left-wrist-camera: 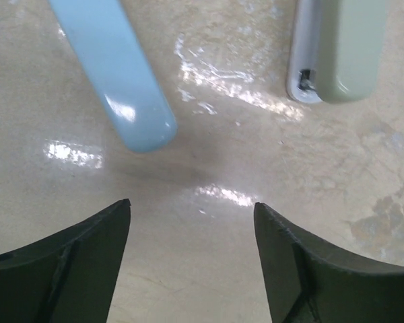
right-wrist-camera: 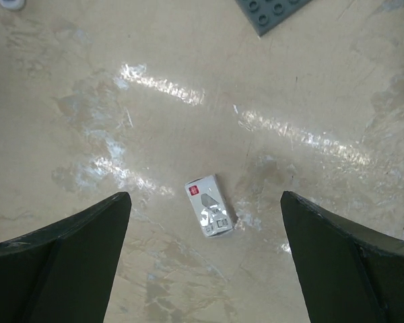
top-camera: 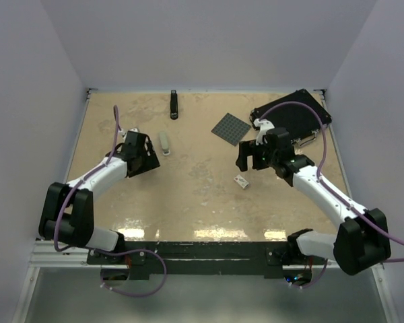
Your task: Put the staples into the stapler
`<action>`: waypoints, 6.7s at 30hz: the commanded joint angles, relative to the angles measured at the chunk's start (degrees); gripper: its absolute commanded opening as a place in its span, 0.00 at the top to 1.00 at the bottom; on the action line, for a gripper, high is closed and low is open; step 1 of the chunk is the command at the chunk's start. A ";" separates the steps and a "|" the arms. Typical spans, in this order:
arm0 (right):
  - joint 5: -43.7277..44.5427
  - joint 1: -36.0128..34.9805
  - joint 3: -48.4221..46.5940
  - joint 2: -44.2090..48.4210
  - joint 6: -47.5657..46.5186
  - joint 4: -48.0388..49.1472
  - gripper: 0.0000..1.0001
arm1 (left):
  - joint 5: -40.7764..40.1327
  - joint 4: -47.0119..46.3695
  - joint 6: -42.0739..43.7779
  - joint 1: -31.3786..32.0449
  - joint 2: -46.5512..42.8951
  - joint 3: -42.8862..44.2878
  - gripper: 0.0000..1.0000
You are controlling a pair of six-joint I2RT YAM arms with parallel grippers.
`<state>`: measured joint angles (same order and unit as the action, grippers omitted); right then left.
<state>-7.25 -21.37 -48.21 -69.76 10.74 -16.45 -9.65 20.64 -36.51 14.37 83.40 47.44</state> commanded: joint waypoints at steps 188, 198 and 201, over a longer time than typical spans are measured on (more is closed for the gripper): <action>17.53 -22.23 0.31 -18.40 36.63 -0.34 1.00 | 40.94 -45.08 -6.55 18.06 10.47 -9.38 0.60; 18.23 -22.23 -0.84 -19.19 35.84 -0.16 1.00 | 44.28 -45.26 -8.14 19.64 15.65 -6.49 0.55; 18.06 -22.23 -0.75 -19.36 35.93 0.10 1.00 | 44.72 -44.90 -7.96 20.17 17.06 -5.25 0.55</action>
<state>8.56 -43.48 -46.94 -88.88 47.24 -16.36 32.82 -22.22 -44.01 33.65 98.61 39.40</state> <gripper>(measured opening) 0.007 0.449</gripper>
